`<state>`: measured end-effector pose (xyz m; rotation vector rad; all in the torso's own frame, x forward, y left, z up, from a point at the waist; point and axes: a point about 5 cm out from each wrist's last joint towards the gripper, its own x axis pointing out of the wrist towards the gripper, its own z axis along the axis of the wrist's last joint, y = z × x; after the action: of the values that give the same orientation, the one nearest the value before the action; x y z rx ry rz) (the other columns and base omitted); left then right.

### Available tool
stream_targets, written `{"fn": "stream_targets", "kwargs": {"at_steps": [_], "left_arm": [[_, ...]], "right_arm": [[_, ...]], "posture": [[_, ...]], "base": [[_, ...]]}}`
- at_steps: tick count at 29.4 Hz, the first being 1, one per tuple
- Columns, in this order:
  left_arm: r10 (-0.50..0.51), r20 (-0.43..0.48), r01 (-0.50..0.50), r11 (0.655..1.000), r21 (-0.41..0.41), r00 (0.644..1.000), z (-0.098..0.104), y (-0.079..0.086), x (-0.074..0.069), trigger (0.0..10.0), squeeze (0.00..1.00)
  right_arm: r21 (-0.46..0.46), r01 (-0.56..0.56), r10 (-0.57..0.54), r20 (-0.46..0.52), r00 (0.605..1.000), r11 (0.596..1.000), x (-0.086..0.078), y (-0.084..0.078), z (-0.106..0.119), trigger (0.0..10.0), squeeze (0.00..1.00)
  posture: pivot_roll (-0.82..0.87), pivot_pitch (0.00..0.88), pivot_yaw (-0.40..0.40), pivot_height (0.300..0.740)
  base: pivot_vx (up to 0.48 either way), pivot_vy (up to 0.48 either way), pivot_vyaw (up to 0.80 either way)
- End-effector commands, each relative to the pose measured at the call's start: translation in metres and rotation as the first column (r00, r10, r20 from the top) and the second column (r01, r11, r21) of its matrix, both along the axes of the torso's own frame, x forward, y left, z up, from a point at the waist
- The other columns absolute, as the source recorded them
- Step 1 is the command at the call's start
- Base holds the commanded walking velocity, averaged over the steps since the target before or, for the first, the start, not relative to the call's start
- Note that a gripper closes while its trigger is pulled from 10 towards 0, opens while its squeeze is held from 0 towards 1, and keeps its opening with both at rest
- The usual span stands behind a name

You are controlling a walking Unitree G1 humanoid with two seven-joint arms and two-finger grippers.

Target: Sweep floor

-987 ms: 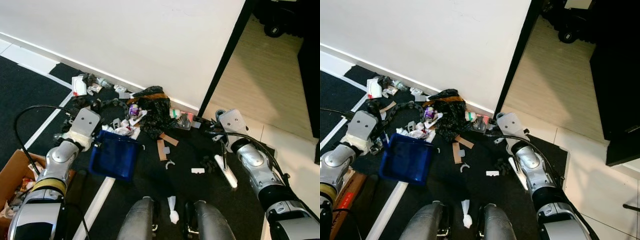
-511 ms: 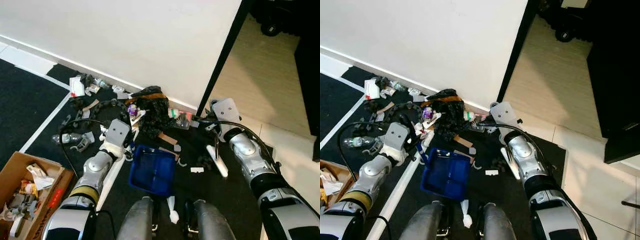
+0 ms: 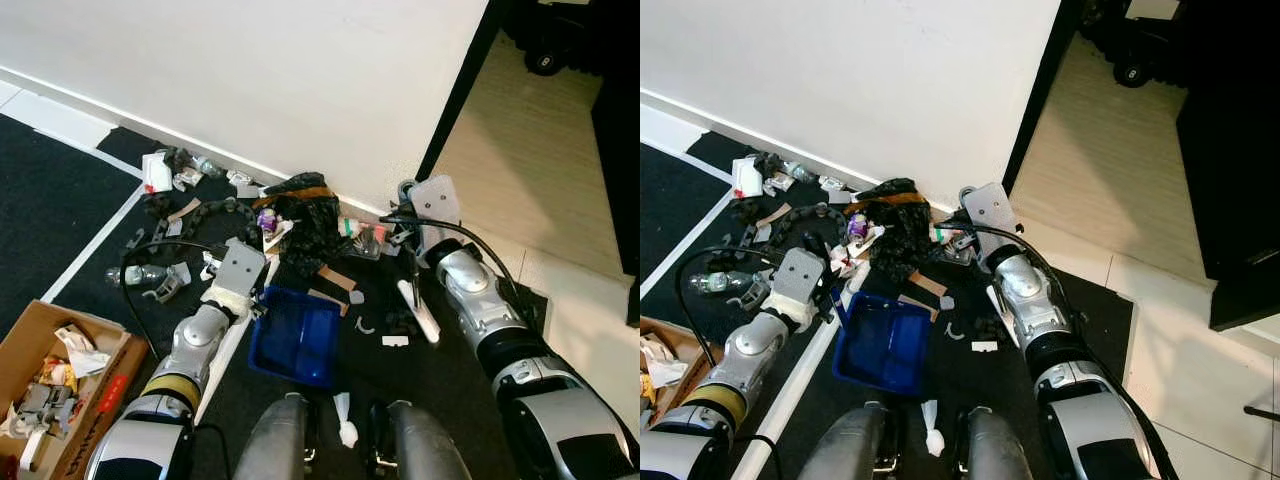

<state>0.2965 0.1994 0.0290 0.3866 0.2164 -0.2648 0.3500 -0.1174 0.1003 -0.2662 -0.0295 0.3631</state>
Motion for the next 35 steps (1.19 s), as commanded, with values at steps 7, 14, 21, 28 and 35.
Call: {"fn": "stream_targets", "kwargs": {"at_steps": [7, 14, 21, 28, 35], "left_arm": [[0.076, -0.021, -0.074, 0.995, 0.071, 0.997, -0.008, 0.01, -0.007, 10.0, 0.0], [0.092, -0.033, -0.09, 0.995, 0.05, 0.995, -0.013, 0.002, -0.009, 10.0, 0.0], [0.109, -0.042, -0.108, 0.994, 0.026, 0.993, -0.016, -0.005, -0.01, 10.0, 0.0], [0.117, -0.041, -0.116, 0.993, 0.026, 0.992, -0.016, -0.004, -0.009, 10.0, 0.0], [0.115, -0.038, -0.114, 0.993, 0.025, 0.993, -0.016, -0.005, -0.009, 10.0, 0.0]], "right_arm": [[-0.061, 0.01, -0.018, -0.138, 0.99, 0.998, -0.009, -0.003, -0.026, 10.0, 0.0], [0.049, 0.013, -0.003, -0.212, 0.977, 0.999, -0.012, 0.002, -0.034, 10.0, 0.0], [0.402, -0.083, 0.14, -0.115, 0.983, 0.912, -0.013, 0.022, -0.013, 10.0, 0.0], [0.561, -0.095, 0.168, -0.081, 0.982, 0.823, -0.006, 0.034, 0.008, 10.0, 0.0], [0.682, -0.184, 0.178, 0.08, 0.981, 0.707, -0.003, 0.025, 0.043, 10.0, 0.0]], "posture": [[0.1, 0.19, -0.025, 0.74], [0.1, 0.187, -0.028, 0.74], [0.1, 0.186, -0.029, 0.74], [0.11, 0.189, -0.032, 0.74], [0.1, 0.186, -0.034, 0.74]], "base": [[0.0, 0.0, 0.0], [0.0, 0.0, 0.0], [0.0, 0.0, 0.0], [0.0, 0.0, 0.0], [0.0, 0.0, 0.0]]}}
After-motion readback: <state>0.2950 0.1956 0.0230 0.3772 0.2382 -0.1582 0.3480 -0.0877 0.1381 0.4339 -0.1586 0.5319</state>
